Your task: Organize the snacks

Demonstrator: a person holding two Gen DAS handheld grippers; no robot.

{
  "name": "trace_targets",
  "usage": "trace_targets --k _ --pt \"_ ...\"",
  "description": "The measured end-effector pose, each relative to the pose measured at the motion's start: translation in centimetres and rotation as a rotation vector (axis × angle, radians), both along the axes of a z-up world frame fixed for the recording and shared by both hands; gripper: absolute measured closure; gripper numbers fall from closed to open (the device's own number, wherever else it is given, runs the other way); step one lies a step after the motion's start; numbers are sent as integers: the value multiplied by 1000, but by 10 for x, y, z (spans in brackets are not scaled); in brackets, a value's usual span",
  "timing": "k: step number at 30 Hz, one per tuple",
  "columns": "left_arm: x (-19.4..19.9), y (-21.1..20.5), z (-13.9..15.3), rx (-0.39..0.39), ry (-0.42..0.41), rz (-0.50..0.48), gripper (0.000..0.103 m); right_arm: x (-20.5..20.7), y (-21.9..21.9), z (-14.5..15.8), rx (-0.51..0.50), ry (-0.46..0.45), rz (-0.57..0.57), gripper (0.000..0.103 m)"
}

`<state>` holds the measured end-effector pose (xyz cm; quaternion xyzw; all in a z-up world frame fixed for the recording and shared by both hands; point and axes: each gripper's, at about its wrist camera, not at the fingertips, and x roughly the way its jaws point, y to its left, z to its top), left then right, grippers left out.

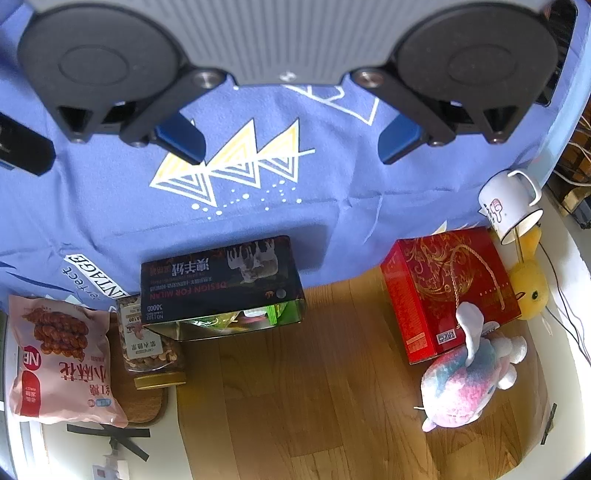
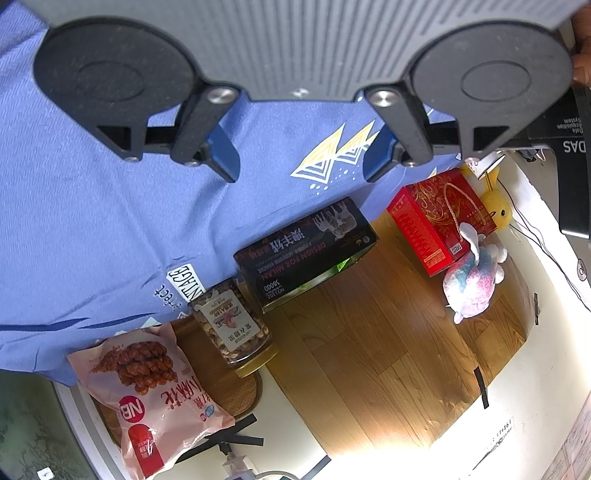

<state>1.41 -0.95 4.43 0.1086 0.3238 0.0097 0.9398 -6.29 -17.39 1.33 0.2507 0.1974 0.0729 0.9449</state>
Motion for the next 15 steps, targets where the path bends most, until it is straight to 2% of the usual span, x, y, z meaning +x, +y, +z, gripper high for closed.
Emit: trace_targets --k 11,15 --pt "2 -1 -5 2 30 8 0 0 0 0 0 0 0 27" --pt "3 0 -9 -19 61 5 0 -1 0 0 -9 -6 -6 24"
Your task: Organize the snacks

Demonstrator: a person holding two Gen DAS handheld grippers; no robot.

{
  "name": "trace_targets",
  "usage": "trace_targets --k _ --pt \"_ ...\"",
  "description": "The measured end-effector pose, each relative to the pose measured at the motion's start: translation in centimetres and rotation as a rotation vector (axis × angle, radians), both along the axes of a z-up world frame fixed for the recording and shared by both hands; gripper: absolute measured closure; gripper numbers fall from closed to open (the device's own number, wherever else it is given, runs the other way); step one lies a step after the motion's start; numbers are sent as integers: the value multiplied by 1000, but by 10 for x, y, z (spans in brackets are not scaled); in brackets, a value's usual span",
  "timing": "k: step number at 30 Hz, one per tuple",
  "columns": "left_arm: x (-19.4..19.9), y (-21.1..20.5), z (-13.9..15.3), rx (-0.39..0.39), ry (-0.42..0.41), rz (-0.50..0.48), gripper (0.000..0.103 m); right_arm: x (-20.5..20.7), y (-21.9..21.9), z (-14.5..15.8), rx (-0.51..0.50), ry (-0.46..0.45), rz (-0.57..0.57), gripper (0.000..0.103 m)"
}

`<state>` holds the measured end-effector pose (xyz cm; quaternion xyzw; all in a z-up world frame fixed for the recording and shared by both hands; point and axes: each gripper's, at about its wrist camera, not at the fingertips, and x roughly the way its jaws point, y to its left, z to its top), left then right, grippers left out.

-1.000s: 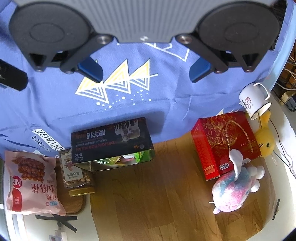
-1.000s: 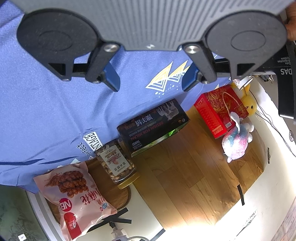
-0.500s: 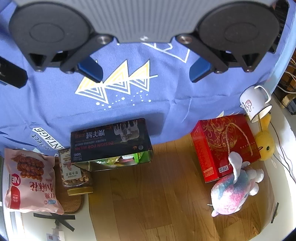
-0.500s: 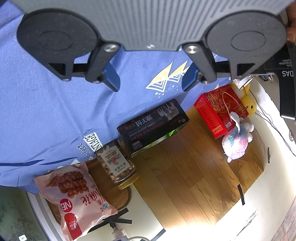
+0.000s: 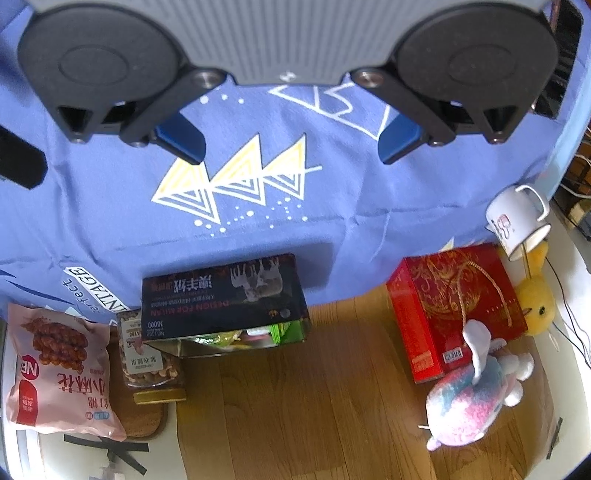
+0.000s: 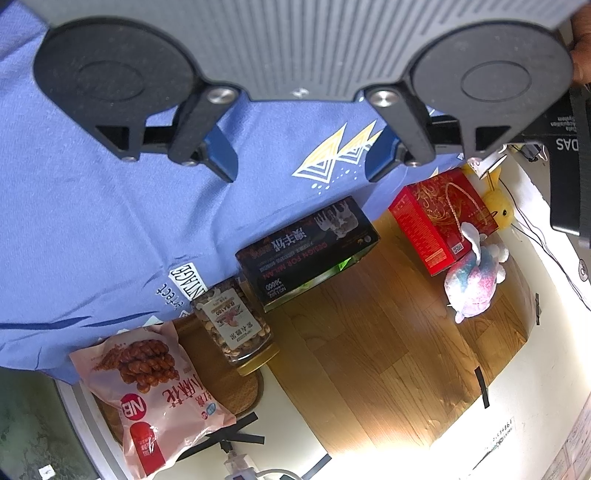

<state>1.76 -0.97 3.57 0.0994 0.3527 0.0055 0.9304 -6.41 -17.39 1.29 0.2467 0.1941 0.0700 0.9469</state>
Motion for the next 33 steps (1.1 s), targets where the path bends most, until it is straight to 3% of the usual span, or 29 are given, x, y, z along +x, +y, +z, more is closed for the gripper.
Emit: trace_targets --k 8,17,27,33 --pt "3 -3 -7 -77 74 -40 0 1 1 1 -25 11 5 15" --pt "2 -4 -9 -113 91 -55 0 1 -8 5 -26 15 -24 11" --pt "1 -10 -3 -150 16 -91 0 7 -7 10 -130 62 17 8" --pt "-4 -13 8 -193 -26 -115 0 -5 -18 28 -239 20 -14 4"
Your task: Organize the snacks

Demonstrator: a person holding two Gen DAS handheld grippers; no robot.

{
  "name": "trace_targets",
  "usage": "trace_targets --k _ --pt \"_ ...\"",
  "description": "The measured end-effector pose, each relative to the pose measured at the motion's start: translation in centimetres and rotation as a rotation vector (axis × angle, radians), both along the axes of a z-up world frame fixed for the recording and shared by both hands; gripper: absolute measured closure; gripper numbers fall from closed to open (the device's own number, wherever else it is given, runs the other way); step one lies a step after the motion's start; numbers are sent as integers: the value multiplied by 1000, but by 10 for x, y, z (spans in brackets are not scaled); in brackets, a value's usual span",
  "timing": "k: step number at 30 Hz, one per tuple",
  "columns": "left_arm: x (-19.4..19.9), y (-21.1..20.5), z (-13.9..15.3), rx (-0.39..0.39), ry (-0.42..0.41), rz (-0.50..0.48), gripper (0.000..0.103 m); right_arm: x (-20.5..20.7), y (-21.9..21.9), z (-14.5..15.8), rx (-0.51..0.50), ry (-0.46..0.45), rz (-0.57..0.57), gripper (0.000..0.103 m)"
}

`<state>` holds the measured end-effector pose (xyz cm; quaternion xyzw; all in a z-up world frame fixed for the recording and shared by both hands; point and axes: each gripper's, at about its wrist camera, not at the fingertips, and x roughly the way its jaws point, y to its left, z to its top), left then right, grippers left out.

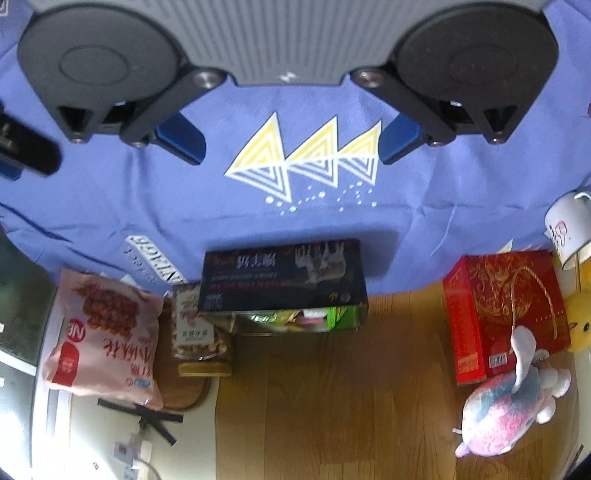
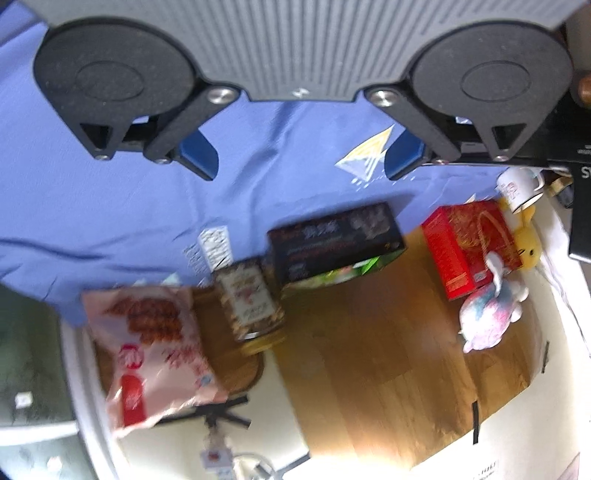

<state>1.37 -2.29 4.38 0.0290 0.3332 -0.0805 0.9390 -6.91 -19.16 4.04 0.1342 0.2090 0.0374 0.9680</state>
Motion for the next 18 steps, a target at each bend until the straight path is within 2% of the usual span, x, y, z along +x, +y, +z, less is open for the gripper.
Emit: trace_targets --k 3,7,10,14,18 --pt "-3 -4 4 18 -6 -11 0 -6 -9 7 -19 -38 -40 3" --pt "-8 -5 13 0 -26 -21 0 -7 -20 15 7 -47 -87 2" --pt "-12 -4 18 -7 -44 -32 0 -8 -21 21 24 -54 -51 0" --pt "-14 -1 24 -10 -63 -21 0 -12 -13 24 -6 -68 -30 0" --pt "-16 0 25 20 -81 -2 0 -9 -6 22 -33 -45 -1 0"
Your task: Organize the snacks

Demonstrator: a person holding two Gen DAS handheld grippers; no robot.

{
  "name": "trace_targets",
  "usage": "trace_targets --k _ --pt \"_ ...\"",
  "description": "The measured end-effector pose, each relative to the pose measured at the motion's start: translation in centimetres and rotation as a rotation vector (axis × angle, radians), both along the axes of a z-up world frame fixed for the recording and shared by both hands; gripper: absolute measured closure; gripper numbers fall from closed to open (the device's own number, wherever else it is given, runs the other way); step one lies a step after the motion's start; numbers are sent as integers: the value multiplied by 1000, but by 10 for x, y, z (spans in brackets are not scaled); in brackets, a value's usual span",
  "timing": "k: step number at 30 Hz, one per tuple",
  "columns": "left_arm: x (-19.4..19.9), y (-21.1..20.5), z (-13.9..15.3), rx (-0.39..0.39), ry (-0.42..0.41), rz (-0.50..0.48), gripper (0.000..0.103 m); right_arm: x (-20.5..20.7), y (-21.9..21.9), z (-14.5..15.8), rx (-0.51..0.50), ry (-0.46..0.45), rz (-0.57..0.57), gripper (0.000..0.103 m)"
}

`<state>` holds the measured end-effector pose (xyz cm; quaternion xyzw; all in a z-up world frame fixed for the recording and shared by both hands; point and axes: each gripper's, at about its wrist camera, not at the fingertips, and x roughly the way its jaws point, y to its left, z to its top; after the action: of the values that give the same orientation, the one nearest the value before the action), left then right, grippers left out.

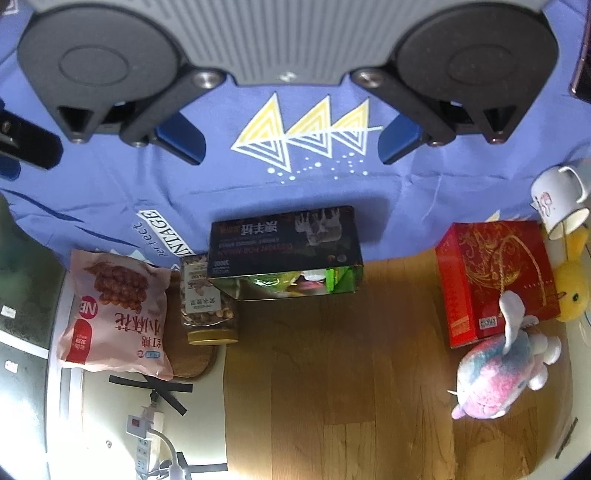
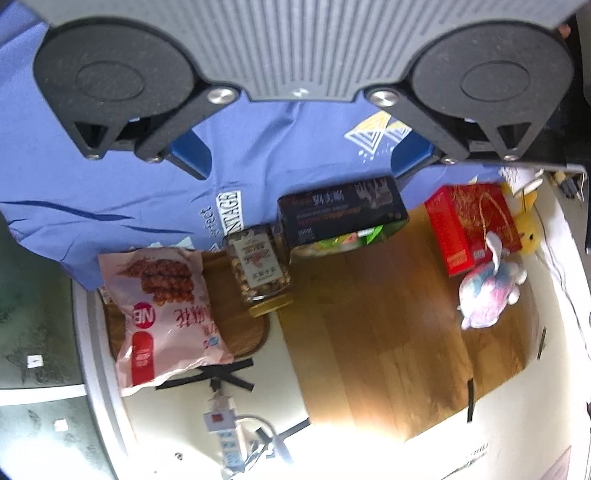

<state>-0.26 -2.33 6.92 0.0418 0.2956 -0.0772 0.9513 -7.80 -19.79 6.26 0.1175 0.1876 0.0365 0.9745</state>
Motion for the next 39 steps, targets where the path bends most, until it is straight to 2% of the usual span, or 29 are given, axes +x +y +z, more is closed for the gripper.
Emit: trace_targets --k 3,12,20,39 --pt "-3 -2 1 20 -7 -3 0 -1 0 1 4 -4 5 0" --pt "-7 3 7 14 -2 -14 0 -3 2 9 6 -1 51 0" --pt "-8 4 5 12 24 -23 0 -1 -1 9 92 53 108 0" --pt "-7 -1 3 16 47 -32 0 -3 -1 10 86 60 134 0"
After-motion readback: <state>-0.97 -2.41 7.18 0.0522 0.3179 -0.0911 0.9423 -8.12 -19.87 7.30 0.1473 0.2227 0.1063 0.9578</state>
